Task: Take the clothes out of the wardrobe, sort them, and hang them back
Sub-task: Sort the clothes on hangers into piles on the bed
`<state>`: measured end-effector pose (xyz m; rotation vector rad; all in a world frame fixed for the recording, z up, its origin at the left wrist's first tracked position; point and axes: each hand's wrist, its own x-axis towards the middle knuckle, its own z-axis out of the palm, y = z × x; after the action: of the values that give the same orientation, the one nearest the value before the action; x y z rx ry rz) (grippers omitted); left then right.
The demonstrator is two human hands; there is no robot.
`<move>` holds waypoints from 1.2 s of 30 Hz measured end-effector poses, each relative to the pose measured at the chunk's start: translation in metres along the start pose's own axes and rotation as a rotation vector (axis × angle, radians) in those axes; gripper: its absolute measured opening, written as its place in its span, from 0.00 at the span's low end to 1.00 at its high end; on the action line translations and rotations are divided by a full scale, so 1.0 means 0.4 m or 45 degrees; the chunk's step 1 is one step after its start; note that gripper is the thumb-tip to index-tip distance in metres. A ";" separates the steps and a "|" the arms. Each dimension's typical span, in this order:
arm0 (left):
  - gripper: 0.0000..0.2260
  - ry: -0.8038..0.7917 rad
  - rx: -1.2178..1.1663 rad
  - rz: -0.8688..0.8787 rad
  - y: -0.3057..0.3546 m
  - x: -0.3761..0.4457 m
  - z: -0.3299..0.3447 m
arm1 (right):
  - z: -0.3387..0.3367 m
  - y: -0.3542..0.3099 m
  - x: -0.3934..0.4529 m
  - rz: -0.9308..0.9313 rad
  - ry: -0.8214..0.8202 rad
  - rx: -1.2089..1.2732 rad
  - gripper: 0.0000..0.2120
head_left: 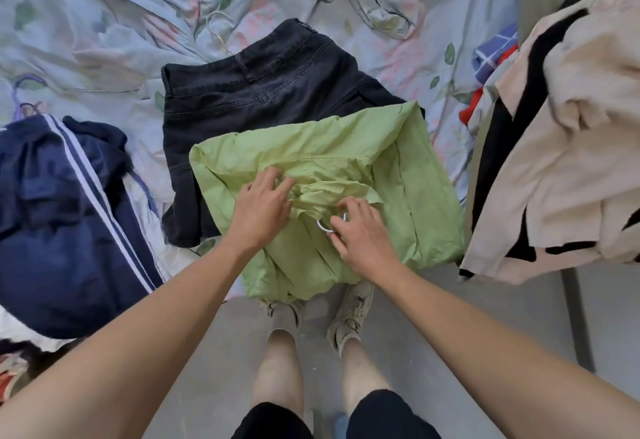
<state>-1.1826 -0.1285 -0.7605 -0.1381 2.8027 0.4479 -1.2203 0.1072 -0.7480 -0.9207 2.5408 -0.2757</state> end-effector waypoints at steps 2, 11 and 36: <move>0.23 -0.065 -0.022 0.031 0.006 -0.008 -0.031 | -0.039 -0.021 -0.005 -0.037 0.041 0.014 0.09; 0.10 -0.137 -0.024 0.021 0.002 -0.041 -0.082 | -0.165 -0.049 -0.081 -0.432 0.181 0.108 0.10; 0.09 0.268 -0.185 0.082 0.061 -0.146 -0.422 | -0.408 0.081 -0.030 0.144 0.218 0.205 0.08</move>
<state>-1.1771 -0.1564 -0.5826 -0.1335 2.9854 0.6898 -1.3039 0.1464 -0.6092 -0.7170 2.6673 -0.5360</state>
